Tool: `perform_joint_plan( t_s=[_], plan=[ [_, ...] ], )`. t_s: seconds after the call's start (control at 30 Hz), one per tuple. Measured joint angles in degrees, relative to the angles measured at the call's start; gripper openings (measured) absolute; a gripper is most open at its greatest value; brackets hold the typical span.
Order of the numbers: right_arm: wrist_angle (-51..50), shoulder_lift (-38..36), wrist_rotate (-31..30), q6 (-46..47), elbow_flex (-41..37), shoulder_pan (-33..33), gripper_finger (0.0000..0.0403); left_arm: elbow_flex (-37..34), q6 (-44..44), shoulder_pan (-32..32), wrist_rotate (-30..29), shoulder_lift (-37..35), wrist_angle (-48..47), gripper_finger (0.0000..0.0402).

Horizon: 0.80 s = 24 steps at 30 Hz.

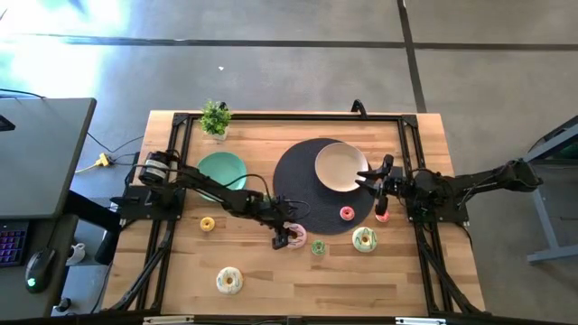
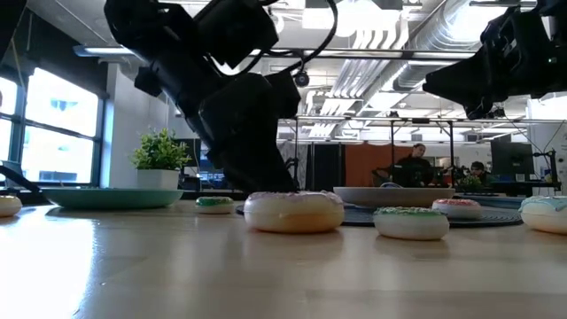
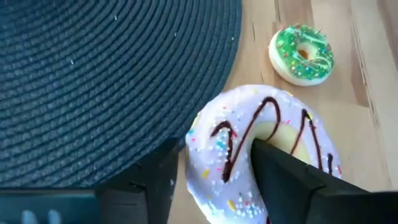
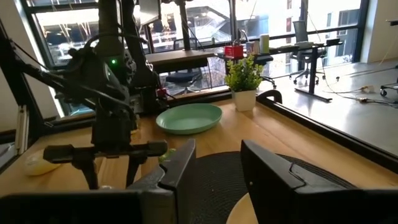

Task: Pick & Place donuts
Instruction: Put the pink donut into the green plate

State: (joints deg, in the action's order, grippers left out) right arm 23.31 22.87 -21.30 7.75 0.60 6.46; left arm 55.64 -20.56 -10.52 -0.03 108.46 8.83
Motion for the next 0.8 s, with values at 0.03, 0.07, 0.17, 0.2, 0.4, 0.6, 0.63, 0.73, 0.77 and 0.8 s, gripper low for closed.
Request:
perform_joint_plan(
  t_s=[0.03,0.07,0.17,0.2,0.4,0.6,0.63,0.73,0.77,0.8],
  plan=[
    [0.0,0.0,0.0,0.3,0.0,0.0,0.0124,0.0,-0.8,0.0,-0.1,0.0,-0.2,0.0176],
    [0.0,0.0,0.0,1.0,0.0,0.0,0.0124,0.0,-0.9,0.0,-0.2,0.0,-0.4,0.0161],
    [0.0,0.0,0.0,2.1,0.0,0.0,0.0124,0.0,-0.9,0.0,-0.3,-1.1,-2.2,0.0105],
    [0.0,0.0,-0.1,2.2,0.0,0.0,0.0124,-0.1,-0.9,0.1,-0.3,-1.8,-2.7,0.0086],
    [0.0,0.0,-0.3,3.9,0.0,0.0,0.0124,-0.2,-2.2,2.5,0.5,-9.7,-10.5,0.0009],
    [0.3,0.0,-0.2,4.0,0.0,0.0,0.0124,-0.2,2.0,8.8,-5.5,-23.9,-29.8,0.0029],
    [0.3,0.0,-0.2,4.0,0.0,0.0,0.0124,-0.1,2.4,10.0,-7.7,-26.4,-32.6,0.0029],
    [0.4,0.0,-0.2,4.0,0.0,0.0,0.0124,-0.1,2.3,13.6,-12.0,-33.7,-43.6,0.0031],
    [0.4,0.0,-0.2,4.2,0.0,0.0,0.0124,-0.1,2.0,14.7,-12.7,-35.7,-46.7,0.0031],
    [0.3,0.0,-0.2,4.2,0.0,0.0,0.0124,-0.3,1.2,15.8,-13.0,-37.5,-49.3,0.0031]
  ],
)
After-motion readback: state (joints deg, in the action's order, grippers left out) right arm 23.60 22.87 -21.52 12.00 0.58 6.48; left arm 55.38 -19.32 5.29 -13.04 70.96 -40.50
